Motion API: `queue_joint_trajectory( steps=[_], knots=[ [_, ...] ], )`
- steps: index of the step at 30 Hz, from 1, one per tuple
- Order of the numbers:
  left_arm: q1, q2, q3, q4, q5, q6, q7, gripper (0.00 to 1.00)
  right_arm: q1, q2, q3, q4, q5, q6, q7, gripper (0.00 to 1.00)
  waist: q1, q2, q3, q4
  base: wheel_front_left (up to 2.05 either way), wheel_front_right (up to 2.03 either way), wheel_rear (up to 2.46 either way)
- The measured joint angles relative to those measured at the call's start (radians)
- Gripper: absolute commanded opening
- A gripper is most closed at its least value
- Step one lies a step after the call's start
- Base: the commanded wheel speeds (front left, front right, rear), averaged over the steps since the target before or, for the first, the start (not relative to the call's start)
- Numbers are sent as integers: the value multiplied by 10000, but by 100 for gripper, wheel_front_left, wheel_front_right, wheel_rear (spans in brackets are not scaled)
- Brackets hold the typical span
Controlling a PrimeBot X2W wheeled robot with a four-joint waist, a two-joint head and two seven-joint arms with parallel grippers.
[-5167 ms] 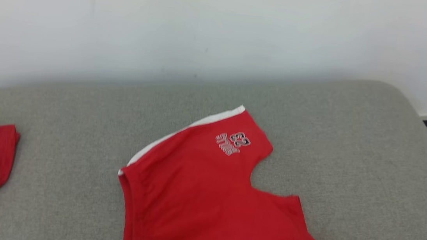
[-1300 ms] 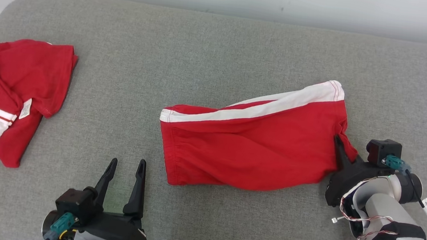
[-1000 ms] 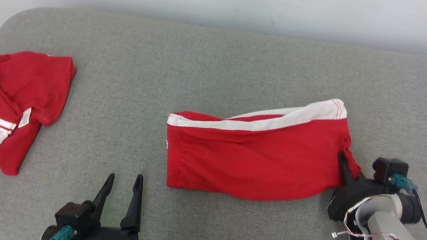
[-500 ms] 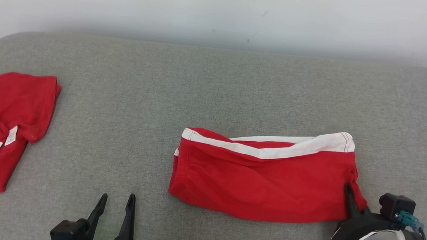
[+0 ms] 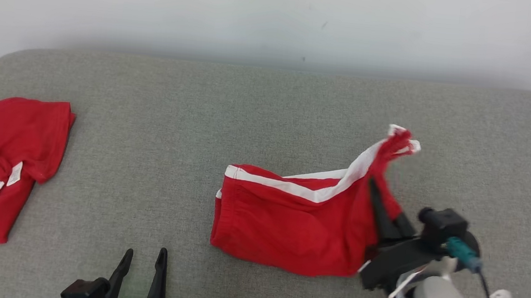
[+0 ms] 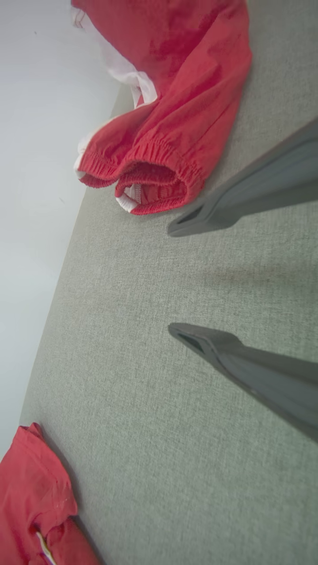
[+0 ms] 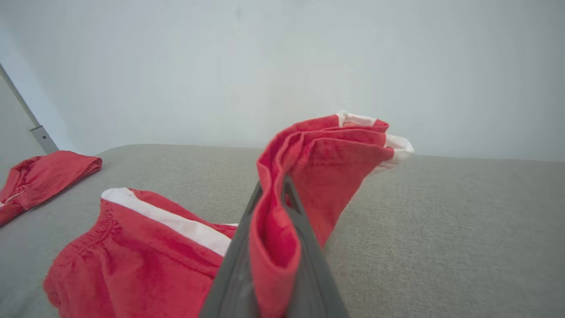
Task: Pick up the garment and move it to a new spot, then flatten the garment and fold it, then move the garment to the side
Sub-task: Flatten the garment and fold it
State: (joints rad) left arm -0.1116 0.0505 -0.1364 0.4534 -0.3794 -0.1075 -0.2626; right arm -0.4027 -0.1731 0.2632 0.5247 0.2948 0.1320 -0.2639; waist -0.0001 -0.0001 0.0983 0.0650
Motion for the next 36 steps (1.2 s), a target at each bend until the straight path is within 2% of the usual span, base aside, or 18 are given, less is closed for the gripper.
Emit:
queue_joint_trajectory(
  steps=[9, 19, 20, 21, 22, 26, 29, 32, 36],
  knots=[
    [-11, 4, -128, 6, -4, -33, 0, 100, -256, 660, 2529, 8, 447, 0, 86, 0, 0, 0, -99, 338, 0, 0, 0],
    [15, 2, -291, 150, 29, -40, 0, 100, -885, 1177, 3701, 1440, 863, 0, 71, 0, 1, 0, -138, 860, 0, 0, 0],
    [15, 4, -278, 163, 71, -40, 0, 100, -980, 1189, 3948, 1728, 984, 0, 69, 16, 1, 0, -162, 945, 0, 0, 0],
    [15, 4, -278, 163, 71, -40, 0, 100, -980, 1189, 3948, 1728, 984, 0, 69, 44, 1, 0, -162, 945, 0, 0, 0],
    [15, 4, -276, 167, 84, -40, 0, 100, -988, 1187, 4132, 1741, 1195, 0, 69, 100, 1, 1, -175, 977, 0, 0, 0],
    [18, 4, -194, 163, 115, 17, 0, 100, -1081, 1204, 4734, 1425, 1979, 0, 35, 100, 1, 1, -234, 976, 0, 0, 0],
    [46, 2, -54, 148, 192, 48, 0, 100, -1066, 1221, 4656, 1154, 2163, 0, 25, 100, 1, 1, -279, 852, 0, 0, 0],
    [78, 4, 88, 81, 284, 105, 0, 100, -916, 1223, 3986, 1012, 1921, 0, 21, 100, 2, 2, -342, 672, 0, 0, 0],
    [177, 2, 253, -73, 378, 155, 0, 100, -342, 1208, 2451, 1041, 988, 0, 6, 100, 2, 1, -426, 385, 0, 0, 0]
  ],
)
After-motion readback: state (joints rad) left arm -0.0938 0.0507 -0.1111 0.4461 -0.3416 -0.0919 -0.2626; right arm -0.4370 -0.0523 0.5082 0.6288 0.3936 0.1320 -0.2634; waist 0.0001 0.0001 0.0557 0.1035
